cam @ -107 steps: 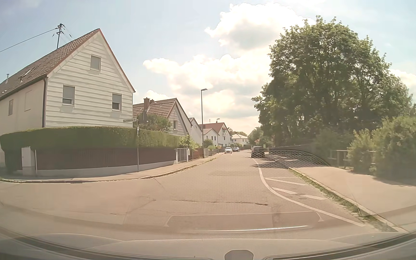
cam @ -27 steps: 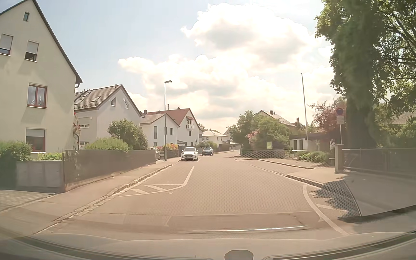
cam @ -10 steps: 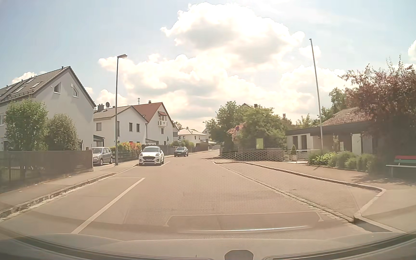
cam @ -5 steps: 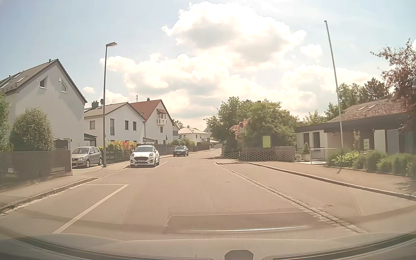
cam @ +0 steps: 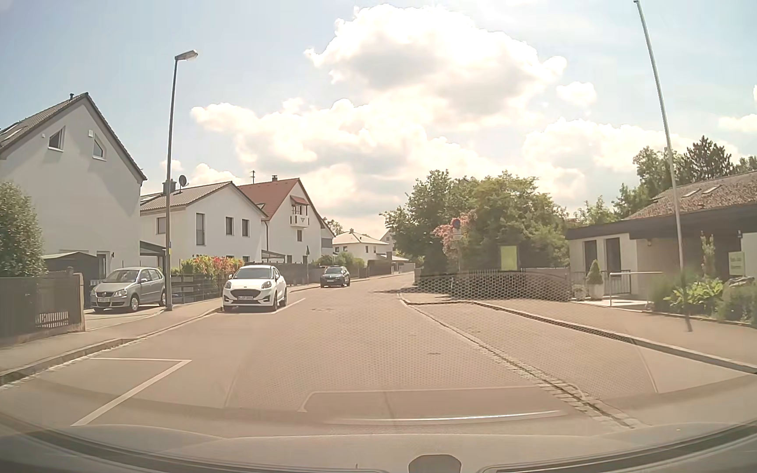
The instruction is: Follow the waypoints while adhering to traffic rules and regulations
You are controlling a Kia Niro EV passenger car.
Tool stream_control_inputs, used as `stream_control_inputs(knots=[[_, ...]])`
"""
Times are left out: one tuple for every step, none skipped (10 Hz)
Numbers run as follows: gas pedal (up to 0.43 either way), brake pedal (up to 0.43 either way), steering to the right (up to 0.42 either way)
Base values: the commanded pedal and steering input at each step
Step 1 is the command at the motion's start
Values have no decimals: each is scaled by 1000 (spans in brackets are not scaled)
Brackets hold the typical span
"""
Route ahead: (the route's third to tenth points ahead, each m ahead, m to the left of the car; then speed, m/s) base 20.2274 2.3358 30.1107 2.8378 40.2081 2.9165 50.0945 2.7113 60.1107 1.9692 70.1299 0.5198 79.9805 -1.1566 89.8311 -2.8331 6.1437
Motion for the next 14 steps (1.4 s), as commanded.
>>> stream_control_inputs(knots=[[150, 0, -40], [138, 0, -41], [138, 0, -40], [138, 0, -40], [138, 0, -40], [118, 0, -39], [118, 0, -39], [118, 0, -38], [118, 0, -37], [118, 0, -33], [118, 0, -29], [118, 0, -27], [118, 0, -27], [110, 0, -27]])
